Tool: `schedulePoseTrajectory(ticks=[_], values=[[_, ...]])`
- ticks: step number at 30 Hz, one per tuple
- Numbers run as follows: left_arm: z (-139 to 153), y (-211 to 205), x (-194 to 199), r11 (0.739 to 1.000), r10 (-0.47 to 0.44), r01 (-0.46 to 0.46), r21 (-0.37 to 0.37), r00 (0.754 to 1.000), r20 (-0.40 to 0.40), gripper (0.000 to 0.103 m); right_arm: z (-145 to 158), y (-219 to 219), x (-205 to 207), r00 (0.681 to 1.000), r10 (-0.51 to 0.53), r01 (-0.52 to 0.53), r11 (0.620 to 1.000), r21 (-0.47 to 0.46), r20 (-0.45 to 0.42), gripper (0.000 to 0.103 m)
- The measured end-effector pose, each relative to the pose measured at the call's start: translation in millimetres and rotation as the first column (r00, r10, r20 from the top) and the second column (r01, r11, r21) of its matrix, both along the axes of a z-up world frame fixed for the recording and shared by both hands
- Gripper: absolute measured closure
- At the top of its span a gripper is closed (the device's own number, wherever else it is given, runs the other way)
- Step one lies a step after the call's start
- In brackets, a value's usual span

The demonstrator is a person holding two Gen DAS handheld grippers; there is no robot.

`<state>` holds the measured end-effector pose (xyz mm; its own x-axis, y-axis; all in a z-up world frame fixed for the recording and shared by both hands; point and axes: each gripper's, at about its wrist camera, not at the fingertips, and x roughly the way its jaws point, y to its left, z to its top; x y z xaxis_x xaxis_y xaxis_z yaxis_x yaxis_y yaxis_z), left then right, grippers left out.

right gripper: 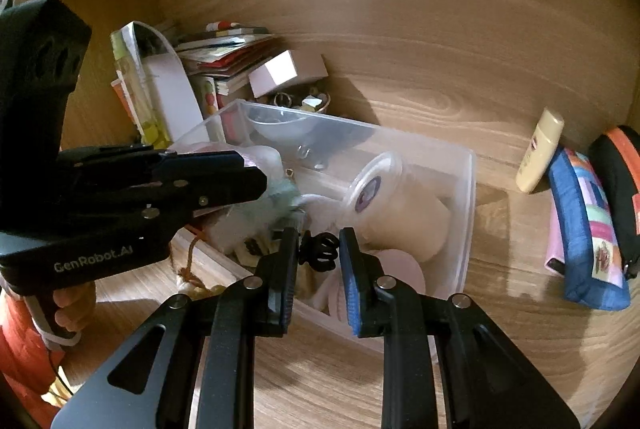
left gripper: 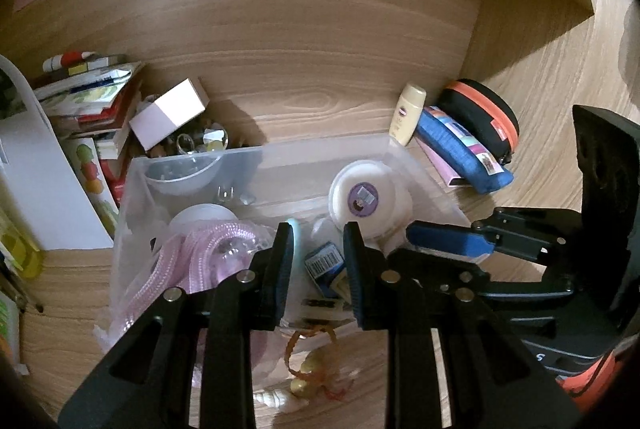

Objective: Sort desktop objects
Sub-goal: 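Carry the light blue bottle and black clip over the clear box and open both tools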

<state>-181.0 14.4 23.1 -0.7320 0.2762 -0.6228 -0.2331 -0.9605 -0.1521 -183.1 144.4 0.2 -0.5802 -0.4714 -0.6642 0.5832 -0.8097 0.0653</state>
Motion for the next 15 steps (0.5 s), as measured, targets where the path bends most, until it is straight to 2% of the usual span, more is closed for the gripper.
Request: schedulePoseTrajectory(ticks=[2,12,15], values=[[1,0,0,1.000,-0.002,0.002,0.001,1.000,-0.005,0.079,-1,-1,-1,1.000,-0.004,0.004,1.000,0.006,-0.004,0.078],[9,-1,5,1.000,-0.019,0.019,0.018,1.000,-0.012,0.078,4,0,2,1.000,-0.008,0.008,1.000,0.007,-0.012,0.076],[12,-1,7,1.000,-0.018,0.018,0.021,1.000,-0.018,0.078,8,1,6,1.000,-0.013,0.013,1.000,0.006,-0.019,0.068]])
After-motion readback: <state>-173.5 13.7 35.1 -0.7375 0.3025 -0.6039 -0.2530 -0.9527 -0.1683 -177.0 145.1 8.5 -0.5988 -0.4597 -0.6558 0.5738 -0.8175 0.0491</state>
